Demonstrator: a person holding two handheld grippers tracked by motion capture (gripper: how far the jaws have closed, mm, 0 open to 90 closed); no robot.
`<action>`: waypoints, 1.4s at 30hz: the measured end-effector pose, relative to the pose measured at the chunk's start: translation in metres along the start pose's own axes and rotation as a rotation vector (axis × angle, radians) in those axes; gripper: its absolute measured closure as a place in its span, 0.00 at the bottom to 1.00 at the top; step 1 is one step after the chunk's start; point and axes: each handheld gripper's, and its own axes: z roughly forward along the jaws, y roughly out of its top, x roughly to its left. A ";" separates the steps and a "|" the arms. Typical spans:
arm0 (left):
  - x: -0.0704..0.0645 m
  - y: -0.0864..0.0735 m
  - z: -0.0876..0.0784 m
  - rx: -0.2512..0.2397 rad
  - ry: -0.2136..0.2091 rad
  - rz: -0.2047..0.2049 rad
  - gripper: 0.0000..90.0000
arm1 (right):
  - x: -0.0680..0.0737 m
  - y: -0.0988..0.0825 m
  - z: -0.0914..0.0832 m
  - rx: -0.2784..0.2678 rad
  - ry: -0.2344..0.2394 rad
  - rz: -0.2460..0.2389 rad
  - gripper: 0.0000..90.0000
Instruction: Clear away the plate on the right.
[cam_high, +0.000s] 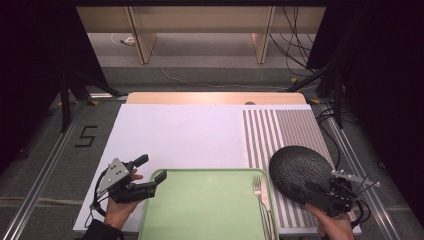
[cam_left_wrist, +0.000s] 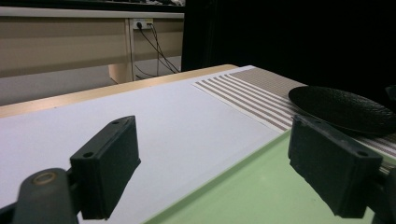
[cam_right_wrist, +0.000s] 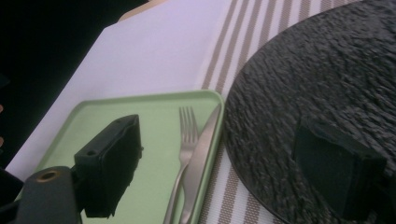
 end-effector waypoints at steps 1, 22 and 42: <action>0.000 0.000 0.000 0.002 0.000 0.000 0.18 | -0.002 0.000 -0.001 -0.002 -0.004 0.010 0.19; 0.000 0.000 -0.001 0.001 0.000 0.002 0.18 | -0.029 -0.010 -0.022 -0.033 -0.088 0.163 0.20; -0.001 0.000 -0.001 0.002 -0.003 0.006 0.18 | -0.051 -0.017 -0.027 -0.010 -0.178 0.252 0.22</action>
